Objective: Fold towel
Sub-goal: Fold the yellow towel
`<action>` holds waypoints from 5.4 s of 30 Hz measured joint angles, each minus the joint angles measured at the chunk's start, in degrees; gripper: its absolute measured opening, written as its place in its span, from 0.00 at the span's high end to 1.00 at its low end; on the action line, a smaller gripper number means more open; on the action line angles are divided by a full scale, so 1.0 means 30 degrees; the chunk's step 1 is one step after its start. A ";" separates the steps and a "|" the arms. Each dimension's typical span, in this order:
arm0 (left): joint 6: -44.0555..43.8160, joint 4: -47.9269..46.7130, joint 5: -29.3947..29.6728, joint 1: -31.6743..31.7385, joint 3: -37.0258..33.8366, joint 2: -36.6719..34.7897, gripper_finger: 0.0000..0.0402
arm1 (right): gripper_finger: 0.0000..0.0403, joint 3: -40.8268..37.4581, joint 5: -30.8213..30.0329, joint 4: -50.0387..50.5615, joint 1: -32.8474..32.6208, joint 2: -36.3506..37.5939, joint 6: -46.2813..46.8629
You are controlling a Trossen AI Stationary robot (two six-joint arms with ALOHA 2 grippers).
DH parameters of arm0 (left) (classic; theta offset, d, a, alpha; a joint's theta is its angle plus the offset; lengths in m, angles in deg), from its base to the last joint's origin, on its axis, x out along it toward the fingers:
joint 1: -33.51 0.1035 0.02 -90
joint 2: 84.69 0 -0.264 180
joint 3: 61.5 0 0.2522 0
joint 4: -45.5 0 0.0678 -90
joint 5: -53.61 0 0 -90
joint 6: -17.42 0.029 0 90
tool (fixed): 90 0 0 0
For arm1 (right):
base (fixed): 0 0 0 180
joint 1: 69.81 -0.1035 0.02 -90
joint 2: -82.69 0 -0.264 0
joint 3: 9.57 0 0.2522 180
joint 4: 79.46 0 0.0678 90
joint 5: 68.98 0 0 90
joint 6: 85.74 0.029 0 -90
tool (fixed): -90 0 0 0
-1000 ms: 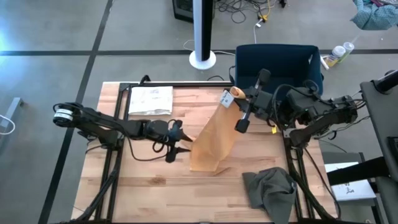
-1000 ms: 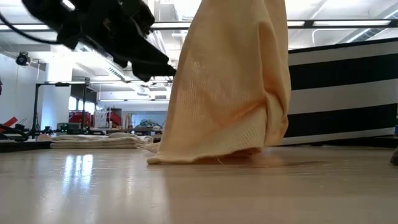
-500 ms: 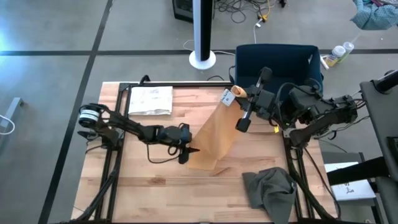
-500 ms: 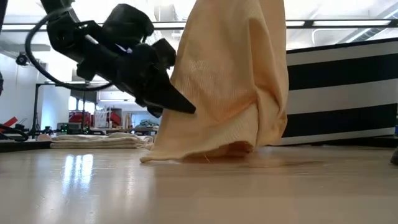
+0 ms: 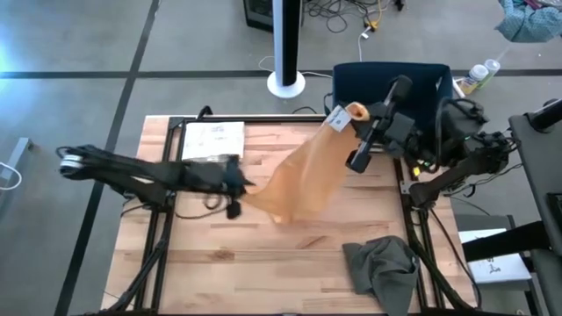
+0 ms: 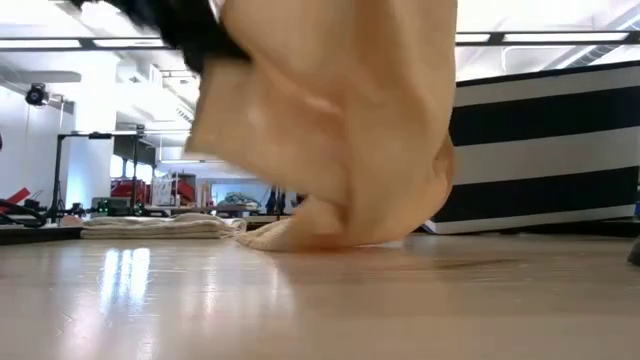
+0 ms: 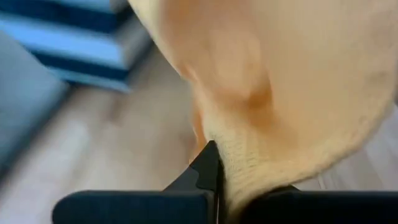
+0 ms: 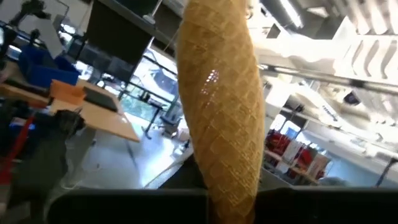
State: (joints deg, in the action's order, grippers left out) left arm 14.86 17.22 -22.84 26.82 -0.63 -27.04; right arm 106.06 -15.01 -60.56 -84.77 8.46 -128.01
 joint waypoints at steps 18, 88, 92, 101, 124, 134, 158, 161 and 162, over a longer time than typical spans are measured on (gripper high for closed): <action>0.2816 -1.2183 0.0277 -0.9172 1.6670 0.0927 1.00 | 0.99 0.5081 1.0970 0.4343 -0.2826 -0.0036 0.5070; -1.2021 -2.5217 1.0561 -1.0641 1.7462 -0.2529 1.00 | 0.99 0.4008 0.0366 0.7935 0.8923 -0.7444 0.5749; -1.0421 -2.5178 0.6686 -1.0641 1.9514 -0.2331 1.00 | 0.99 0.5032 0.1842 0.9129 0.8018 -0.6528 0.6036; -1.0682 -2.4787 0.2384 -1.0643 1.8322 -0.0650 1.00 | 0.99 0.4065 0.3011 1.7420 0.4468 -0.4930 1.3150; -1.4324 0.4290 -0.7079 -1.0885 -0.1318 0.8714 1.00 | 0.98 -1.1817 0.3602 1.5422 -0.5320 -0.5581 3.1175; -1.5446 0.2337 -0.8262 -1.2121 0.2296 1.3152 0.86 | 0.68 -1.2008 0.7448 1.5948 -0.5649 -0.5529 3.1891; -1.8523 0.6217 -0.5768 -1.4455 0.2591 1.6112 0.71 | 0.46 -1.7821 0.5778 0.8707 -0.2838 -0.6863 2.7437; -1.7692 0.6467 -0.5918 -1.4252 0.3720 1.7373 0.71 | 0.46 -1.7556 0.4865 0.8046 -0.0892 -0.7420 2.4713; -1.7428 0.6395 -0.6186 -1.4068 0.4185 1.7659 0.70 | 0.45 -1.7370 0.4271 0.8097 -0.0163 -0.7606 2.3504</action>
State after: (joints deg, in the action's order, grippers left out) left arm -37.42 36.40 -41.40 -15.38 11.93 25.94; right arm 53.95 -2.20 -36.27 -85.26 -14.36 -57.50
